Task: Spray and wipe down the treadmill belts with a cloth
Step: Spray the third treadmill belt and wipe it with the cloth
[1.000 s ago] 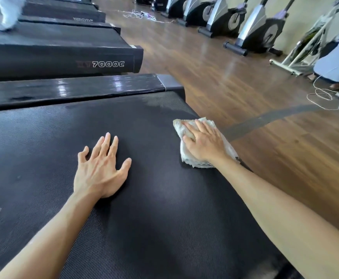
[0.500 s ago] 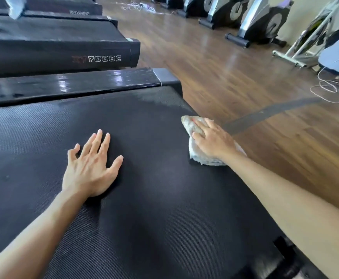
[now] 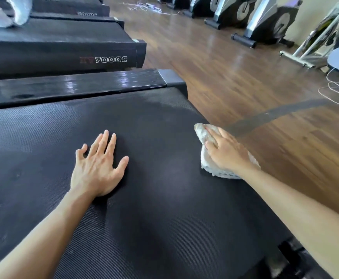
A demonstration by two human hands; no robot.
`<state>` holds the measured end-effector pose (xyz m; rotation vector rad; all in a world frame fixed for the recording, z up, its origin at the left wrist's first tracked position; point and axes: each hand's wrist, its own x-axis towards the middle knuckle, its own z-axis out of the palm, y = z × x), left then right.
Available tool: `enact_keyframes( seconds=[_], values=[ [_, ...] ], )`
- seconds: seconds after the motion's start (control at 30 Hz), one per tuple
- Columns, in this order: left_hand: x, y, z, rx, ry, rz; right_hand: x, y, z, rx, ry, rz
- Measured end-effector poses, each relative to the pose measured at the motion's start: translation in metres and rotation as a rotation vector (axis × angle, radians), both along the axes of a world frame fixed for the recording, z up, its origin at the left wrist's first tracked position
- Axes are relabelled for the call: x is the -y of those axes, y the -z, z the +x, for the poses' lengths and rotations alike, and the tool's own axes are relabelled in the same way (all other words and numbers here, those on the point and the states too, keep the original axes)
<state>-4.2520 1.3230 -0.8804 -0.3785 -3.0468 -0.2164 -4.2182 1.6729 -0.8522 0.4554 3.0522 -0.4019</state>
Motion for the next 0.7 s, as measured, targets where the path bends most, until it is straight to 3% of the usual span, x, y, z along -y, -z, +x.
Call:
enact_keyframes(
  seconds=[0.2, 0.47, 0.7],
  values=[
    [0.0, -0.002, 0.0, 0.007, 0.006, -0.013, 0.005, -0.006, -0.049, 0.015, 0.039, -0.037],
    [0.002, 0.003, -0.003, -0.001, 0.005, -0.024, 0.003, 0.001, 0.069, 0.033, 0.012, 0.054],
    [0.001, 0.002, -0.003, -0.013, 0.009, -0.023, 0.004, -0.001, -0.007, -0.019, 0.071, 0.008]
  ],
)
